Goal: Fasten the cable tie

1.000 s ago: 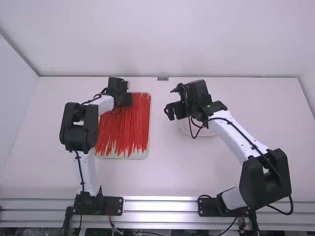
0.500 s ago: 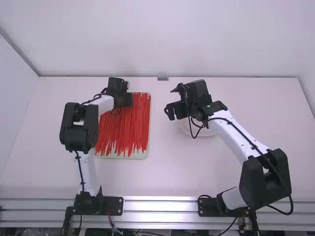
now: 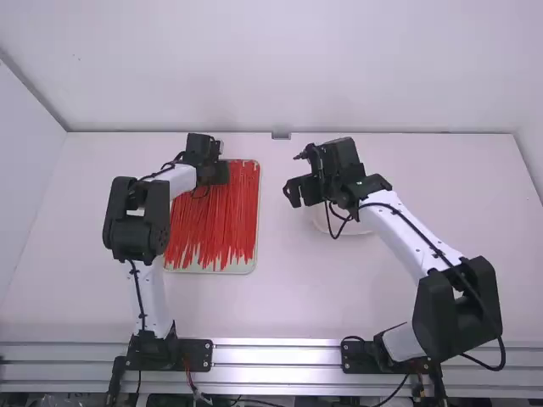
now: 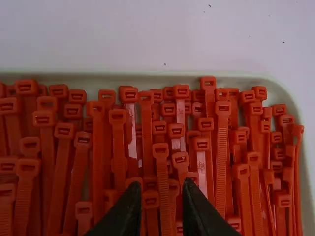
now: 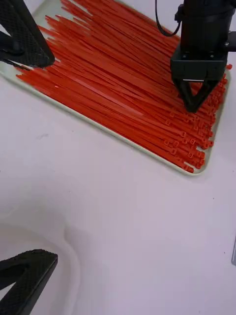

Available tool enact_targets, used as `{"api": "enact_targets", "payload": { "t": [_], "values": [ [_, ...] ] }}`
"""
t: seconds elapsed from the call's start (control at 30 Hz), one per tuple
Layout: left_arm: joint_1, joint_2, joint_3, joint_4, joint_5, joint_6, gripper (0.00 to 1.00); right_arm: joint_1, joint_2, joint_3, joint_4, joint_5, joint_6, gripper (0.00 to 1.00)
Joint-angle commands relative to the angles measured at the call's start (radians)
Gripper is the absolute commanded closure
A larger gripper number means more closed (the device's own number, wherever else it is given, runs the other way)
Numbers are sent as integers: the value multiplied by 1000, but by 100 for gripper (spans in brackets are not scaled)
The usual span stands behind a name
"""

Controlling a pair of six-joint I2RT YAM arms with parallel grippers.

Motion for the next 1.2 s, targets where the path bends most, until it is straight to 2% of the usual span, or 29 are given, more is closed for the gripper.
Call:
{"api": "enact_targets", "payload": {
  "t": [0.0,1.17],
  "values": [
    [-9,13,9,-4,-8,8,77,-2,8,28,2,2,-4,2],
    [-9,13,9,-34,-34,23,77,-2,8,28,2,1,0,1]
  ]
}}
